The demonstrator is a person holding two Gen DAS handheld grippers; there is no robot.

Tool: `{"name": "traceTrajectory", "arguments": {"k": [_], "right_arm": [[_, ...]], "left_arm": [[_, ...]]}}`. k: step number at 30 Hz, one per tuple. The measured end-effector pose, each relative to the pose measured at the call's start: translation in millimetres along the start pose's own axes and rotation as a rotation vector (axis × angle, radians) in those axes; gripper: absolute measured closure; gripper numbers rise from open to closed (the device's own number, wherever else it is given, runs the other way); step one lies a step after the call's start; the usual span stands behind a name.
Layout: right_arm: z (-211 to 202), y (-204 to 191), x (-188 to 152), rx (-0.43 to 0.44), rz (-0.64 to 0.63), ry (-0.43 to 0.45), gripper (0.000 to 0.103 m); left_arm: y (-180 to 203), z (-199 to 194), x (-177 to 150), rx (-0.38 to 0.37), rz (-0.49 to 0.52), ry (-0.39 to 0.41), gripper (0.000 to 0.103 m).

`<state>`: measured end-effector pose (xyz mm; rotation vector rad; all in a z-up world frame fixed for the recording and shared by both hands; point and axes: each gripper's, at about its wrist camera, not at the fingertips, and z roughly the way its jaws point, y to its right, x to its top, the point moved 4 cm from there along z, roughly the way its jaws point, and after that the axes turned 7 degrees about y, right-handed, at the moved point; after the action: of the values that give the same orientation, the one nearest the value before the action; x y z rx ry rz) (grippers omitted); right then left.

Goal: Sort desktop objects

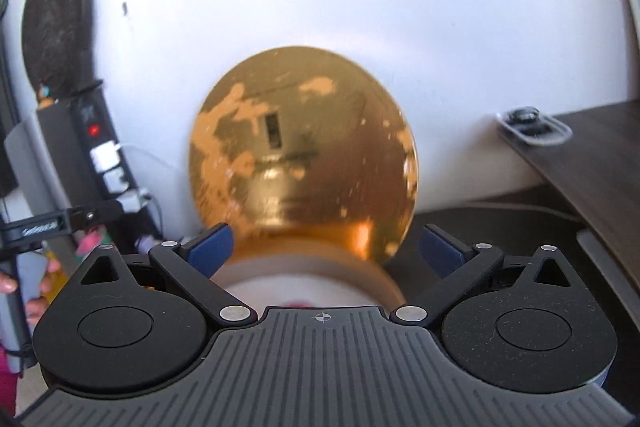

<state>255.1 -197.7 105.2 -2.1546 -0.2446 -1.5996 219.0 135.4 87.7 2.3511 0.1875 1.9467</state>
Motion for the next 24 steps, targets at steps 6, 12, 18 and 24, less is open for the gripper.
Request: {"name": "traceTrajectory", "arguments": {"k": [6,12,18,24], "right_arm": [[63,35,12,0.005,0.001,0.057,0.001],[124,69,8,0.010,0.040,0.051,0.001],[152,77,1,0.044,0.009,0.067,0.001],[177,79,-5,0.079,-0.041,0.087,0.001]], "left_arm": [[-26,76,0,0.003,-0.066,0.022,0.000],[-44,136,-12,0.069,-0.097,-0.022,0.000],[-61,168,-25,0.054,-0.201,-0.041,0.000],[-68,178,-35,0.057,-0.202,-0.010,0.000]]}}
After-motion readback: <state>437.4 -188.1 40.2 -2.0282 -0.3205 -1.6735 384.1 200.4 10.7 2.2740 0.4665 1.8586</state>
